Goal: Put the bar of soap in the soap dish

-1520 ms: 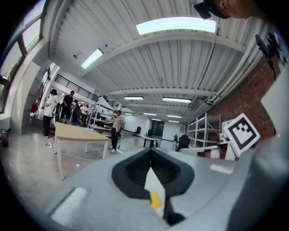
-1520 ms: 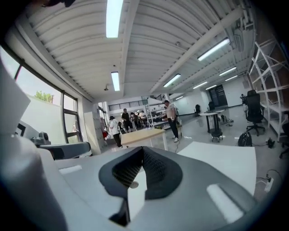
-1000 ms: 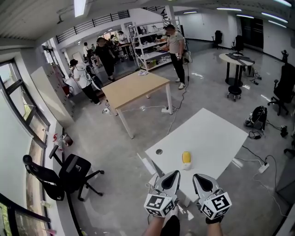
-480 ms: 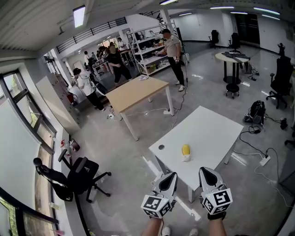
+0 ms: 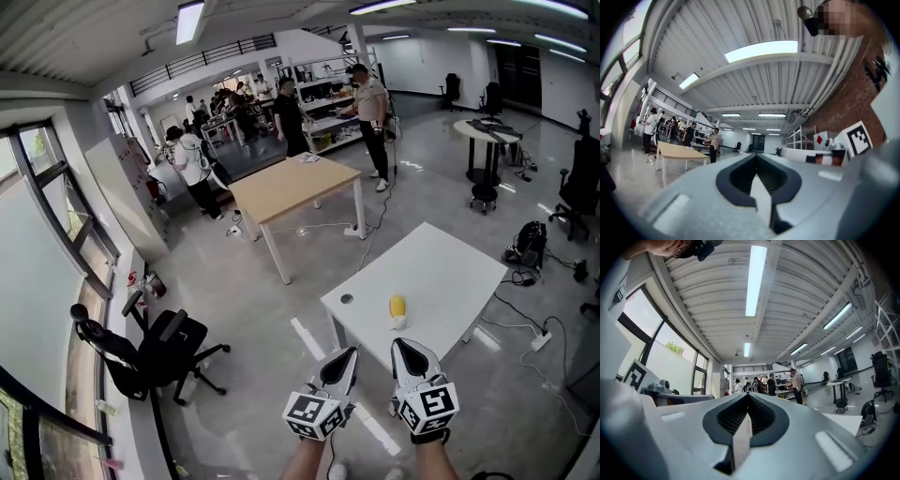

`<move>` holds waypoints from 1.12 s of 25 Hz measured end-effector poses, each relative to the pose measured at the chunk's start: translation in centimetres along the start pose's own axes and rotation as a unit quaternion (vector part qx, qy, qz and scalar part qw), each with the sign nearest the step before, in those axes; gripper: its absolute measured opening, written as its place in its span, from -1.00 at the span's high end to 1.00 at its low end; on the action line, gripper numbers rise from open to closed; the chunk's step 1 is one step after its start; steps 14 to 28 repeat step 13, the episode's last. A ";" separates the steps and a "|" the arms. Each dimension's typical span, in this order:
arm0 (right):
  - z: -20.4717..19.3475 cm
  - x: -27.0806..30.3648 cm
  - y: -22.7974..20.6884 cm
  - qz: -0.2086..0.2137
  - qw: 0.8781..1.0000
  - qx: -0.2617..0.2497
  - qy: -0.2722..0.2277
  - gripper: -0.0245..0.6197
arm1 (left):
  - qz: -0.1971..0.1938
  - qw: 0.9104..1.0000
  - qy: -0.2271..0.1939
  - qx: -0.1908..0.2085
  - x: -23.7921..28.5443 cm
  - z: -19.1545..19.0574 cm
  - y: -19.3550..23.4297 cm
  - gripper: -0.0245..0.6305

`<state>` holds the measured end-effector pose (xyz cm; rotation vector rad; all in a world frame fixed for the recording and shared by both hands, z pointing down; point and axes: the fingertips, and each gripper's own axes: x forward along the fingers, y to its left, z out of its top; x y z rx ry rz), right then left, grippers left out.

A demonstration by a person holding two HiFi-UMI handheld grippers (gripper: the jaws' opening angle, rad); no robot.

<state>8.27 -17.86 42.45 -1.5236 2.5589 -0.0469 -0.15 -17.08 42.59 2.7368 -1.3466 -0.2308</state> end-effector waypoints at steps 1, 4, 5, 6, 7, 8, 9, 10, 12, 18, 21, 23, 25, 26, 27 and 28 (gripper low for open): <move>0.2 0.2 -0.2 -0.012 1.000 -0.002 -0.004 0.89 | 0.004 1.000 -0.004 0.001 -0.4 0.3 0.6 0.92; 1.2 0.7 -1.2 -0.041 0.999 -0.003 -0.017 0.89 | 0.020 1.000 -0.015 0.003 -1.3 1.2 2.6 0.92; 1.3 0.9 -1.5 -0.045 0.999 -0.002 -0.019 0.89 | 0.023 1.000 -0.017 0.003 -1.6 1.4 3.3 0.92; 1.4 1.1 -1.6 -0.048 0.999 -0.002 -0.021 0.89 | 0.026 0.999 -0.020 0.002 -1.7 1.5 3.8 0.92; 1.4 1.3 -1.6 -0.047 0.999 -0.003 -0.021 0.89 | 0.028 0.999 -0.022 0.001 -1.8 1.5 4.2 0.92; 1.4 1.6 -1.4 -0.045 0.999 -0.004 -0.021 0.89 | 0.028 0.999 -0.023 0.001 -1.8 1.4 4.4 0.92; 1.4 1.8 -1.2 -0.042 0.999 -0.006 -0.022 0.89 | 0.027 0.999 -0.023 0.000 -1.7 1.4 4.6 0.92; 1.5 2.1 -0.9 -0.039 0.999 -0.009 -0.023 0.89 | 0.025 0.999 -0.023 0.000 -1.6 1.4 4.6 0.92; 1.8 2.5 -0.3 -0.033 0.999 -0.014 -0.026 0.89 | 0.019 1.000 -0.021 0.000 -1.2 1.4 4.6 0.92; 2.0 2.7 0.0 -0.030 0.999 -0.016 -0.027 0.89 | 0.016 1.000 -0.020 0.000 -1.0 1.4 4.6 0.92; 2.0 2.7 0.0 -0.030 0.999 -0.016 -0.027 0.89 | 0.016 1.000 -0.020 0.000 -1.0 1.4 4.6 0.92; 2.0 2.7 0.0 -0.030 0.999 -0.016 -0.027 0.89 | 0.016 1.000 -0.020 0.000 -1.0 1.4 4.6 0.92; 2.0 2.7 0.0 -0.030 0.999 -0.016 -0.027 0.89 | 0.016 1.000 -0.020 0.000 -1.0 1.4 4.6 0.92; 2.0 2.7 0.0 -0.030 0.999 -0.016 -0.027 0.89 | 0.016 1.000 -0.020 0.000 -1.0 1.4 4.6 0.92; 2.0 2.7 0.0 -0.030 0.999 -0.016 -0.027 0.89 | 0.016 1.000 -0.020 0.000 -1.0 1.4 4.6 0.92; 2.0 2.7 0.0 -0.030 0.999 -0.016 -0.027 0.89 | 0.016 1.000 -0.020 0.000 -1.0 1.4 4.6 0.92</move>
